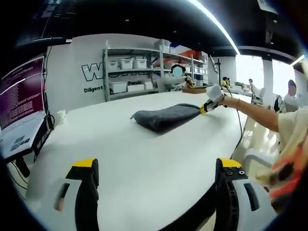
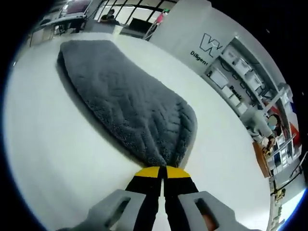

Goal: Open the folded towel by lifting each exposed corner and separating the folded layers until the towel lies flat within the target outline without major curled edges

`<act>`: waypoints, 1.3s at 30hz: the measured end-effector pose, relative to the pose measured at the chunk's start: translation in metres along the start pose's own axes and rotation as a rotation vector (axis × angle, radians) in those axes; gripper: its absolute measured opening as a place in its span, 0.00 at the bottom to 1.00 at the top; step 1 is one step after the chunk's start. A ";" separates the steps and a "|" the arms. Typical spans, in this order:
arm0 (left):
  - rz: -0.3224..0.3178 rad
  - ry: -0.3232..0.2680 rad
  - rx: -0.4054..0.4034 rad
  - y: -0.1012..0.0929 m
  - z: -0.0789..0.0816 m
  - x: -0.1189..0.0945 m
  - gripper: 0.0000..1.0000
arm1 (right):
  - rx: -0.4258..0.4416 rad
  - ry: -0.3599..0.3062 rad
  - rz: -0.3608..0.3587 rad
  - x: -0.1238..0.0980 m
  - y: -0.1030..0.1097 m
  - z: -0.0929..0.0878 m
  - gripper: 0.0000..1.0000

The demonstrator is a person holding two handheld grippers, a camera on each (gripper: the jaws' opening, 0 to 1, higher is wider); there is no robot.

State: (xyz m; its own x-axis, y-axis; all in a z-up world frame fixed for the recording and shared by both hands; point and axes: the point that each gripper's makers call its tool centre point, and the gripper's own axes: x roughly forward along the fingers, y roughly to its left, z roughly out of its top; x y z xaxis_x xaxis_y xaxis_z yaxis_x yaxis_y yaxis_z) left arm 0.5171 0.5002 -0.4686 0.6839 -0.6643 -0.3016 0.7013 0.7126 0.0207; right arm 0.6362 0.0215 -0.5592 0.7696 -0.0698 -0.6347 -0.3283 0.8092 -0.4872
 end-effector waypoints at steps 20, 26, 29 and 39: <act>-0.068 0.035 0.028 -0.008 -0.002 0.030 0.99 | 0.102 0.046 -0.091 -0.025 -0.040 -0.059 0.00; -0.095 0.039 0.018 -0.011 -0.006 0.035 0.99 | 0.095 0.067 -0.131 -0.023 -0.043 -0.055 0.00; -0.094 0.038 0.016 -0.009 -0.007 0.033 0.99 | 0.074 0.075 -0.153 -0.024 -0.044 -0.052 0.00; -0.089 0.015 0.003 -0.003 -0.007 0.024 0.99 | 0.037 0.060 -0.185 -0.037 -0.056 -0.028 0.00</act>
State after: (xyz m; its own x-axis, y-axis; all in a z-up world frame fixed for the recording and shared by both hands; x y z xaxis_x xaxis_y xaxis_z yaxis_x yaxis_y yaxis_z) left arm 0.5301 0.4839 -0.4823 0.6154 -0.7219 -0.3165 0.7602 0.6497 -0.0038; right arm 0.6108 -0.0374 -0.5248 0.7805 -0.2532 -0.5715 -0.1632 0.8000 -0.5773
